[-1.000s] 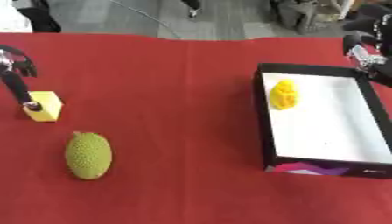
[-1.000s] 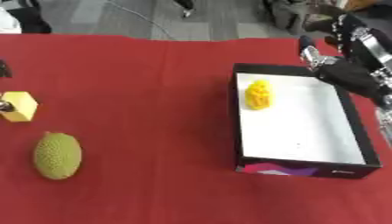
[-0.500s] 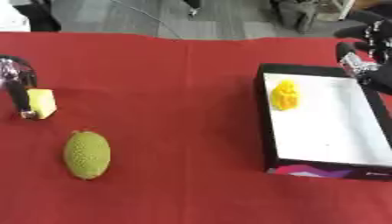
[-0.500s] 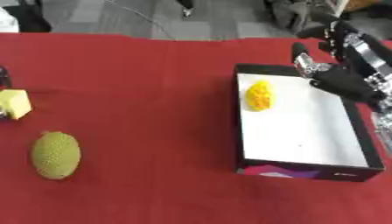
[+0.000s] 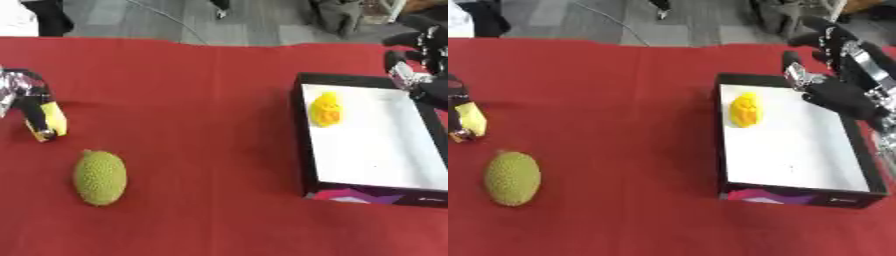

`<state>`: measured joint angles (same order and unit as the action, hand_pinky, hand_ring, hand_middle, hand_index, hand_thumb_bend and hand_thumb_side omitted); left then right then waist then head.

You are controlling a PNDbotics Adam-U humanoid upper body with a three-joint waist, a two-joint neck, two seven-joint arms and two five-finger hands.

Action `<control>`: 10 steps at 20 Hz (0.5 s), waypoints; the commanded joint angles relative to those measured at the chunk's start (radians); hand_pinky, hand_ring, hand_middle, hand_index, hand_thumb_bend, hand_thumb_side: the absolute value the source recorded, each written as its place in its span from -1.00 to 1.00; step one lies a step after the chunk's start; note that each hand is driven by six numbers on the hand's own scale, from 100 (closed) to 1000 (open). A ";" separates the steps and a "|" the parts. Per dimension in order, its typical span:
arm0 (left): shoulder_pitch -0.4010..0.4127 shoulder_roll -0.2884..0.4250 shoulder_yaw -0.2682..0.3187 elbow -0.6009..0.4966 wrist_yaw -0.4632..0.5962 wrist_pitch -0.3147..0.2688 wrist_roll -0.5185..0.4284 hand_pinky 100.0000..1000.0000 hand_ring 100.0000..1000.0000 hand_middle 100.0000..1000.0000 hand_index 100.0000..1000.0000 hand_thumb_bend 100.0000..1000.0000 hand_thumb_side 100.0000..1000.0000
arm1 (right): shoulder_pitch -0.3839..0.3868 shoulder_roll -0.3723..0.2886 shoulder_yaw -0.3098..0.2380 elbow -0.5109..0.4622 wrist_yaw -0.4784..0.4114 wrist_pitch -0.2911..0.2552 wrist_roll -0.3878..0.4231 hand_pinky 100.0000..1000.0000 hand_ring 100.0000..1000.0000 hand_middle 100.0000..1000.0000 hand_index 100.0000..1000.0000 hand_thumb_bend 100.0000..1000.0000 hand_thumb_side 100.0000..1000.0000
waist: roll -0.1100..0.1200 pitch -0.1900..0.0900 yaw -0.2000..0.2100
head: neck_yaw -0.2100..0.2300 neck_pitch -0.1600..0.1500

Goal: Pick up the objects with one hand, pass them to the other hand, and then place them into the box on the other side of the table.

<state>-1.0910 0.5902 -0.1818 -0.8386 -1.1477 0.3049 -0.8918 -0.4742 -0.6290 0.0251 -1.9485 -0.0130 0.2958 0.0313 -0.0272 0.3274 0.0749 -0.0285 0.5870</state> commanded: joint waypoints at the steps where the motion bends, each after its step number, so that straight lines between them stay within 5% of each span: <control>1: -0.024 0.021 0.000 -0.023 -0.008 0.028 -0.015 0.46 0.12 -0.34 -0.02 -0.77 -1.00 | -0.004 -0.022 -0.015 -0.012 0.002 0.000 -0.006 1.00 1.00 0.56 1.00 -1.00 -0.21 | 0.002 -0.027 -0.001 | 0.002 0.003; 5: -0.036 0.039 -0.002 -0.119 0.033 0.037 -0.015 0.40 0.05 -0.38 -0.02 -1.00 -1.00 | -0.005 -0.030 -0.021 -0.018 -0.008 -0.005 -0.014 1.00 1.00 0.56 1.00 -1.00 -0.22 | 0.002 -0.040 0.005 | -0.002 0.010; 10: -0.032 0.071 -0.022 -0.276 0.157 0.046 0.014 0.33 -0.01 -0.42 -0.02 -1.00 -1.00 | -0.010 -0.044 -0.028 -0.025 -0.032 -0.013 -0.029 1.00 1.00 0.56 1.00 -1.00 -0.21 | 0.003 -0.061 0.013 | -0.019 0.021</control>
<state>-1.1022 0.6188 -0.2024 -1.0639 -1.0206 0.3330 -0.8724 -0.4711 -0.6337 0.0129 -1.9518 -0.0359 0.2847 0.0101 -0.0266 0.2928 0.0874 -0.0414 0.6053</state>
